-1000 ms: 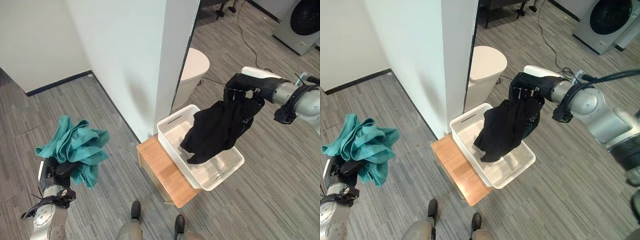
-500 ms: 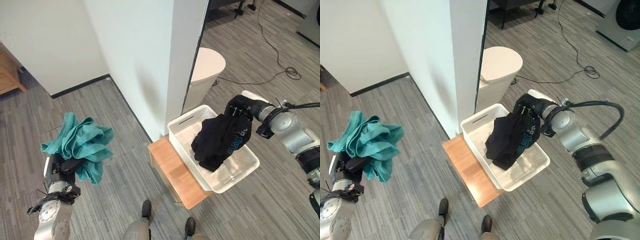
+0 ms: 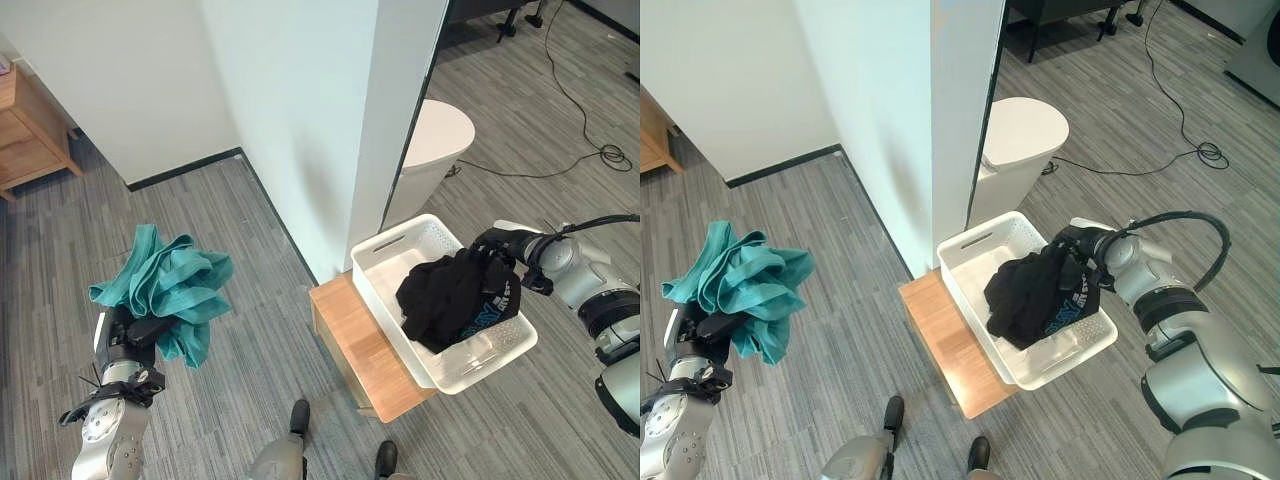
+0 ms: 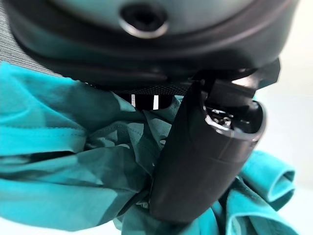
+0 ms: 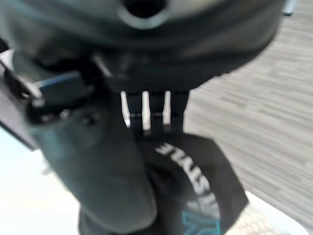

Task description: Pick up bed clothes into laundry basket.

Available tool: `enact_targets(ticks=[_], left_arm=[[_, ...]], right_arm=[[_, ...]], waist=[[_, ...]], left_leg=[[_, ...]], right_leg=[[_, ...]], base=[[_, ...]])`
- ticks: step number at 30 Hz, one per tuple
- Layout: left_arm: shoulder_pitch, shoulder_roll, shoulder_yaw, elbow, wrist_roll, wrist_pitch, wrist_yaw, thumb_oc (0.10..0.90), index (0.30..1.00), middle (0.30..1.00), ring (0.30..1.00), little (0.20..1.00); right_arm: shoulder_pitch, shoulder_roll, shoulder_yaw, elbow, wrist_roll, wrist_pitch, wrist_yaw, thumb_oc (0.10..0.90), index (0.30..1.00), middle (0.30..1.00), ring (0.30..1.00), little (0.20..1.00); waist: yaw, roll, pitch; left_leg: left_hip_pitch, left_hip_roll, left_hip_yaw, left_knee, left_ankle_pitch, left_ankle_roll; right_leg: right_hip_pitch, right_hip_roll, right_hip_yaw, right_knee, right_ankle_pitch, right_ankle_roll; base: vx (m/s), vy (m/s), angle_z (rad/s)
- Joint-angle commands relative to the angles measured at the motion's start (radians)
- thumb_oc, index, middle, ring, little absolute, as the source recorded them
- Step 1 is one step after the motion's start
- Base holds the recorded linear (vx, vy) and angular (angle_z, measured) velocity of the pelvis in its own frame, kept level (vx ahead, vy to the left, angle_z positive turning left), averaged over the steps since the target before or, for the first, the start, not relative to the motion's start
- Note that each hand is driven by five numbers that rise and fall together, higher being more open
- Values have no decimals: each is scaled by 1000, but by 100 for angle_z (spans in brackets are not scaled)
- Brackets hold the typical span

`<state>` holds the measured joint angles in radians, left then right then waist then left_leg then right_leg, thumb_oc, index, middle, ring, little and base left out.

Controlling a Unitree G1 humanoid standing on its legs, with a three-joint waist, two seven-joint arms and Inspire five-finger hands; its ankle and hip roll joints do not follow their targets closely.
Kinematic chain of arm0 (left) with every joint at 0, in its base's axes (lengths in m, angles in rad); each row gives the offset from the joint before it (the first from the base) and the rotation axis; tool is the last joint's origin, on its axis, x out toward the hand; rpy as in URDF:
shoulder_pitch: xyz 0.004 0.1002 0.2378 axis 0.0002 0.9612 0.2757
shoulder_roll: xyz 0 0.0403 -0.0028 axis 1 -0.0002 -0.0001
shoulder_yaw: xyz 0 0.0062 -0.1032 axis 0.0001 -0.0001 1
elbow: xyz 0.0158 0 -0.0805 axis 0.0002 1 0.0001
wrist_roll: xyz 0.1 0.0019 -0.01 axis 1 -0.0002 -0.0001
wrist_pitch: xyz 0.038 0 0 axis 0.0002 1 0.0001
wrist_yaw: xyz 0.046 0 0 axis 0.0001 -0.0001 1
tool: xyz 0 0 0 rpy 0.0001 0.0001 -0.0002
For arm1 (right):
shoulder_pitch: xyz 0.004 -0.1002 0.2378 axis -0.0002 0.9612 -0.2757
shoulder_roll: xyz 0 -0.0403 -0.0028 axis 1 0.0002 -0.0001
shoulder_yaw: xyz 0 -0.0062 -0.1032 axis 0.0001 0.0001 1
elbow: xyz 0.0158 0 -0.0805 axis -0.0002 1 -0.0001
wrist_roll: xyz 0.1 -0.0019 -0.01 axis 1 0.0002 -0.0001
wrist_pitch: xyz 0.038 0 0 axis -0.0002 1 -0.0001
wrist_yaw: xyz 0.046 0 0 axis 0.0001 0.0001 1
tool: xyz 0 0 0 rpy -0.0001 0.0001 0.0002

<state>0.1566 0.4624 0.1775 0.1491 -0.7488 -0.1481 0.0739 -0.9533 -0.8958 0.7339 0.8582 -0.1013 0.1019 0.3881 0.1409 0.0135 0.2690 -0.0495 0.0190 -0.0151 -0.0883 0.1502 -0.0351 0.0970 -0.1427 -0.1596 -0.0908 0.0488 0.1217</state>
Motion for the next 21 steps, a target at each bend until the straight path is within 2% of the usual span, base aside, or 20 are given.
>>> enact_targets(ticks=[1,3,5,6,7,8,9,11,13,16,17,18,19,20,21], left_arm=[[-82,100,21,-86,-19,-124,-29,400,300,300,300,300],[-101,105,18,-89,-14,-125,-28,400,300,300,300,300],[-112,104,16,-89,-4,-122,-31,400,300,300,300,300],[-113,104,14,-90,-4,-122,-31,400,300,300,300,300],[-116,100,18,-92,-1,-121,-30,400,300,300,300,300],[-123,94,19,-96,14,-116,-34,400,300,300,300,300],[-114,90,35,-108,29,-111,-37,400,300,300,300,300],[-102,80,49,-121,33,-106,-43,400,300,300,300,300],[-91,69,63,-127,34,-106,-46,400,300,300,300,300],[-91,67,63,-121,39,-108,-49,400,300,300,300,300],[-81,55,70,-117,38,-107,-56,400,300,300,300,300],[-75,48,67,-113,45,-102,-63,400,300,300,300,300],[-69,43,77,-117,56,-104,-66,400,300,300,300,300],[-72,47,73,-115,56,-104,-73,400,300,300,300,300],[-85,52,59,-120,64,-102,-72,400,300,300,300,300]], right_arm=[[-193,-62,78,-60,42,-11,11,800,900,900,900,900],[-188,-154,118,-290,76,-12,67,800,900,900,900,900],[-150,-224,116,-448,107,-17,93,800,900,900,900,900],[-144,-229,110,-455,107,-14,94,800,900,900,900,900],[-109,-281,95,-560,125,-20,119,800,900,900,900,900],[-23,-375,42,-746,165,-20,160,800,900,900,900,900],[84,-506,-32,-942,172,-21,217,800,900,900,900,900],[135,-577,-80,-1018,172,-39,226,800,900,900,900,900],[225,-640,-187,-1077,197,-62,218,800,900,900,900,900],[326,-685,-306,-1127,226,-78,224,800,900,900,900,900],[421,-727,-399,-1139,270,-84,227,800,900,900,900,900],[639,-744,-601,-1148,305,-87,221,800,900,900,900,900],[831,-723,-778,-1157,357,-92,216,800,900,900,900,900],[979,-704,-915,-1174,368,-92,217,800,900,900,900,900],[1162,-673,-1096,-1196,395,-95,219,800,900,900,900,900]], waist=[[8,-47,-95],[-18,-55,-92],[-36,-55,-89],[-35,-55,-89],[-47,-55,-89],[-66,-55,-88],[-85,-55,-89],[-97,-54,-92],[-111,-51,-95],[-113,-52,-95],[-135,-46,-100],[-159,-45,-106],[-192,-44,-108],[-195,-47,-106],[-192,-47,-104]], left_leg=[[47,48,35,1,-109,-60],[46,50,45,1,-108,-63],[45,52,50,1,-108,-65],[45,52,49,1,-108,-65],[44,54,52,1,-108,-67],[46,58,57,1,-108,-70],[54,62,62,1,-112,-72],[58,65,69,1,-112,-74],[58,69,76,1,-111,-79],[55,71,82,1,-107,-87],[60,72,89,1,-103,-94],[63,76,90,1,-98,-101],[70,83,90,1,-94,-110],[74,87,87,1,-92,-113],[81,93,87,1,-88,-118]], right_leg=[[-18,-78,2,18,-26,63],[-21,-79,6,21,-25,64],[-23,-80,4,25,-27,64],[-23,-80,3,25,-27,64],[-25,-80,3,27,-27,64],[-26,-80,3,28,-30,65],[-23,-81,4,29,-33,66],[-22,-81,7,29,-35,66],[-20,-81,2,29,-37,67],[-19,-80,-11,28,-38,67],[-16,-80,-18,38,-46,67],[-11,-79,-25,55,-60,63],[-8,-75,-27,79,-79,56],[-6,-73,-28,87,-88,52],[-3,-68,-28,96,-97,46]], base=[[0,0,0],[-7,6,2],[-11,9,6],[0,0,0],[-7,4,-4],[-17,-1,20],[-16,-7,21],[-16,-13,-4],[-16,-18,-22],[-18,-15,-3],[-26,-52,0],[-36,-102,4],[-37,-103,10],[-28,-107,24],[-42,-158,31]])
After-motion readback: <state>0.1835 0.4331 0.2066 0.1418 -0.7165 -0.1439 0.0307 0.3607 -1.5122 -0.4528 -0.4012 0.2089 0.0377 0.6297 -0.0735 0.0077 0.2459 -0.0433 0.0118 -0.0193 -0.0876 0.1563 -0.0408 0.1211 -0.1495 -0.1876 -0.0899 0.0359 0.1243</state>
